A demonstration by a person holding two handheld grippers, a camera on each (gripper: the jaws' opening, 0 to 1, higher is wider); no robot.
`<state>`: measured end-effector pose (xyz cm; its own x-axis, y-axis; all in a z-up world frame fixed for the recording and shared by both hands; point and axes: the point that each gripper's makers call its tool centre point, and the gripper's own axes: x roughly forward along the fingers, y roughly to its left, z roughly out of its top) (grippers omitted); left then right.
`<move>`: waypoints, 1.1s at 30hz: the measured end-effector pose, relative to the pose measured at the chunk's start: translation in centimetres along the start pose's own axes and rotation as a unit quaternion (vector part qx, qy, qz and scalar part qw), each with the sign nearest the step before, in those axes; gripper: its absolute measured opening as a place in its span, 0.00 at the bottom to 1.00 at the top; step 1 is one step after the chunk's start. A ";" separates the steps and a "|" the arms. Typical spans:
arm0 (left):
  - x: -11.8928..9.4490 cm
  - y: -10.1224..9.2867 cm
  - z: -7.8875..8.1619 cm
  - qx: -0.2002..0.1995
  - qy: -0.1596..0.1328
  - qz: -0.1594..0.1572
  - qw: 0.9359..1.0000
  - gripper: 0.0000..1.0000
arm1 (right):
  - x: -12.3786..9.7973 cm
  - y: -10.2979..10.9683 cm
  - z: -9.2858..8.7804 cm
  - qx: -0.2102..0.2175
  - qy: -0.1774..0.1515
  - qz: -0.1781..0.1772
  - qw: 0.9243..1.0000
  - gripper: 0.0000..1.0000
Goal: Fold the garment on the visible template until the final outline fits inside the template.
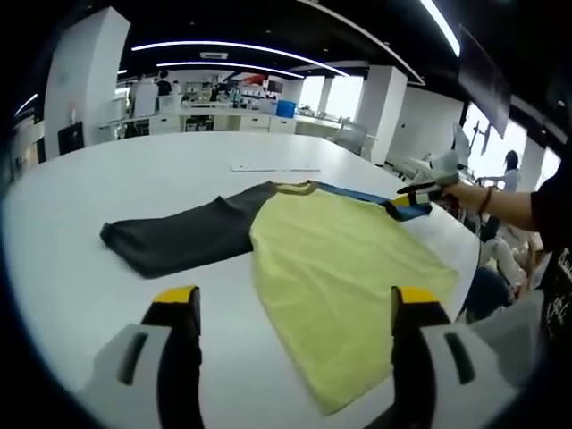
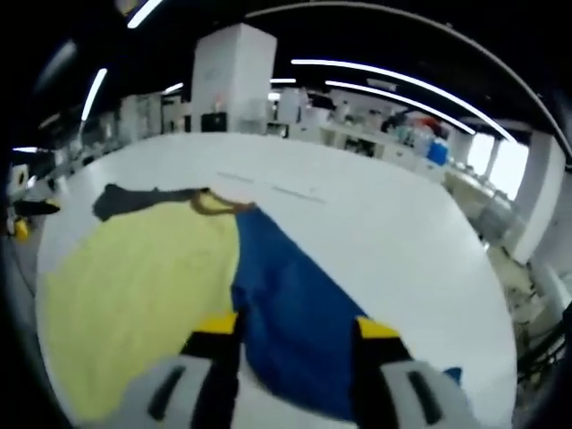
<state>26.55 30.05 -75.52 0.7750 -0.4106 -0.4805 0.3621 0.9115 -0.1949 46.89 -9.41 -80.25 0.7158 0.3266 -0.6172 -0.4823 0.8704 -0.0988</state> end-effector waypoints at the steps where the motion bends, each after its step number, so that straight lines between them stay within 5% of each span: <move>1: 0.0 0.0 0.0 0.000 0.001 0.000 1.000 0.86 | -0.2 -0.2 -0.2 0.004 0.001 -0.002 1.000 0.49; 12: 0.1 0.4 0.4 -0.003 -0.008 0.009 1.000 0.94 | -2.7 -2.7 -3.3 0.054 0.019 -0.043 0.997 0.65; 26: 0.1 0.1 -0.1 0.003 0.006 0.006 1.000 0.95 | -4.6 -4.7 -7.1 0.134 0.042 -0.078 0.987 0.62; 28: 0.1 0.1 -0.2 0.004 0.008 0.008 1.000 0.94 | -4.1 -6.7 -7.9 0.148 0.040 -0.084 0.985 0.59; 33: 0.0 0.2 -0.2 0.006 0.011 0.010 1.000 0.94 | -4.3 -8.0 -8.7 0.190 0.035 -0.107 0.975 0.55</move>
<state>26.52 30.19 -75.78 0.7703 -0.3920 -0.5029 0.3530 0.9190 -0.1757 43.23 -20.97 -83.61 0.7363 0.1086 -0.6678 -0.0952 0.9938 0.0567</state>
